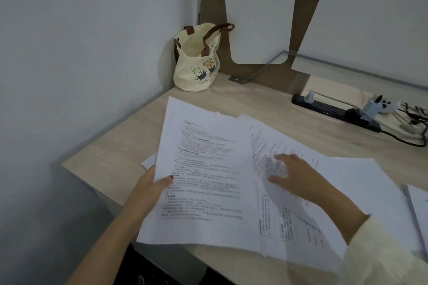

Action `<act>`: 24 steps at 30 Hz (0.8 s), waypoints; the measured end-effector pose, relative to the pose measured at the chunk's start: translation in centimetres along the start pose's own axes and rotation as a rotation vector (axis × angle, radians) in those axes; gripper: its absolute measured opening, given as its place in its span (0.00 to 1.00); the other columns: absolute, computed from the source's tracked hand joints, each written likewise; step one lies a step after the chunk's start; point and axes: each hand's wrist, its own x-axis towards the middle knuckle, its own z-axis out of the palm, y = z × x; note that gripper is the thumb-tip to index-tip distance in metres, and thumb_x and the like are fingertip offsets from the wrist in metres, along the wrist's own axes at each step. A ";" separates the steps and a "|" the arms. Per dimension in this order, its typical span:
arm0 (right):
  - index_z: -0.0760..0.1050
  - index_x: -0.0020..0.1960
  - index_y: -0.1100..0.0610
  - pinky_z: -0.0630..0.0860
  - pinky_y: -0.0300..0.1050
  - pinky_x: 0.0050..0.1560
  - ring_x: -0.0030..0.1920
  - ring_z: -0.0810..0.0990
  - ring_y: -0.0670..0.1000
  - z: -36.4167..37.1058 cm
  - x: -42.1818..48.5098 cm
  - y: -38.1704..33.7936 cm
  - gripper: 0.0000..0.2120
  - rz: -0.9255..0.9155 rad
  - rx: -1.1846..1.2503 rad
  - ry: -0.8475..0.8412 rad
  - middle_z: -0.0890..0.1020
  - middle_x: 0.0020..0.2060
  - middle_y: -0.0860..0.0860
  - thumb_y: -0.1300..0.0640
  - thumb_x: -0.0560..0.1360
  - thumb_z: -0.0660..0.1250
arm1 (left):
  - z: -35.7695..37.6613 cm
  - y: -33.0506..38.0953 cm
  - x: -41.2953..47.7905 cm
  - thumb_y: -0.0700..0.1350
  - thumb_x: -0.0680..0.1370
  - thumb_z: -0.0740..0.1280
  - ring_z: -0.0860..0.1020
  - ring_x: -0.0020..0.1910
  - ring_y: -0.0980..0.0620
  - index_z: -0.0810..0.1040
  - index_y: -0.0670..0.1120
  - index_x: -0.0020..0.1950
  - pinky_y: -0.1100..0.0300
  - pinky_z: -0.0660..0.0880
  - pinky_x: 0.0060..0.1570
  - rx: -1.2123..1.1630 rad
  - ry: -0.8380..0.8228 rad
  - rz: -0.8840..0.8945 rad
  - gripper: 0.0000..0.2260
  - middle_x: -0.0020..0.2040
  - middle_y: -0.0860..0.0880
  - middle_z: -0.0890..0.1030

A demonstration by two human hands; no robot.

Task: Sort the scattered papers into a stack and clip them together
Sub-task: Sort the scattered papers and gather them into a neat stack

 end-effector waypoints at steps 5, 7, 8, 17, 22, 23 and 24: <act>0.55 0.73 0.47 0.69 0.47 0.63 0.68 0.67 0.50 1.5 -3.6 2.1 0.35 0.013 -0.064 -0.045 0.63 0.72 0.48 0.38 0.72 0.63 | 0.8 -0.2 -0.2 0.41 0.79 0.61 0.76 0.56 0.47 0.69 0.49 0.68 0.53 0.70 0.55 -0.080 0.086 0.007 0.17 0.59 0.48 0.77; 0.55 0.72 0.47 0.71 0.44 0.58 0.64 0.71 0.49 2.1 -4.2 1.8 0.30 -0.019 -0.152 0.069 0.68 0.68 0.48 0.40 0.75 0.60 | 1.0 -0.3 -0.2 0.40 0.80 0.60 0.76 0.58 0.46 0.70 0.49 0.69 0.51 0.71 0.58 -0.114 0.091 0.000 0.17 0.61 0.48 0.77; 0.56 0.72 0.48 0.72 0.42 0.55 0.62 0.73 0.50 2.5 -4.3 1.5 0.27 -0.048 -0.193 0.119 0.70 0.66 0.49 0.43 0.76 0.58 | 1.1 -0.4 -0.2 0.40 0.80 0.60 0.76 0.59 0.45 0.70 0.49 0.68 0.49 0.71 0.60 -0.128 0.092 -0.004 0.17 0.61 0.47 0.78; 0.66 0.66 0.56 0.68 0.42 0.36 0.37 0.77 0.53 2.2 -3.4 2.5 0.16 0.074 -0.063 0.366 0.80 0.43 0.55 0.62 0.79 0.53 | 1.2 -0.7 -1.3 0.39 0.79 0.60 0.77 0.54 0.47 0.72 0.49 0.66 0.54 0.73 0.48 -0.235 0.151 0.012 0.15 0.57 0.48 0.79; 0.70 0.62 0.64 0.64 0.42 0.29 0.29 0.69 0.48 -0.1 -3.9 1.8 0.14 0.178 0.359 0.478 0.73 0.31 0.54 0.64 0.79 0.52 | 1.5 -1.0 -1.7 0.39 0.80 0.60 0.77 0.55 0.49 0.70 0.51 0.66 0.56 0.73 0.50 -0.215 0.119 0.048 0.16 0.57 0.50 0.79; 0.70 0.62 0.63 0.64 0.41 0.28 0.29 0.70 0.49 -0.3 -4.2 0.9 0.14 0.136 0.350 0.488 0.72 0.30 0.53 0.63 0.80 0.52 | 1.8 -1.0 -1.8 0.38 0.80 0.60 0.77 0.56 0.49 0.70 0.52 0.66 0.56 0.73 0.52 -0.194 0.087 0.065 0.16 0.57 0.52 0.78; 0.70 0.62 0.62 0.65 0.41 0.27 0.29 0.71 0.50 -0.5 -4.7 -0.2 0.14 0.078 0.334 0.492 0.73 0.29 0.53 0.62 0.80 0.52 | 2.0 -1.0 -1.9 0.38 0.80 0.60 0.77 0.57 0.50 0.69 0.54 0.65 0.55 0.73 0.55 -0.178 0.055 0.073 0.16 0.57 0.53 0.78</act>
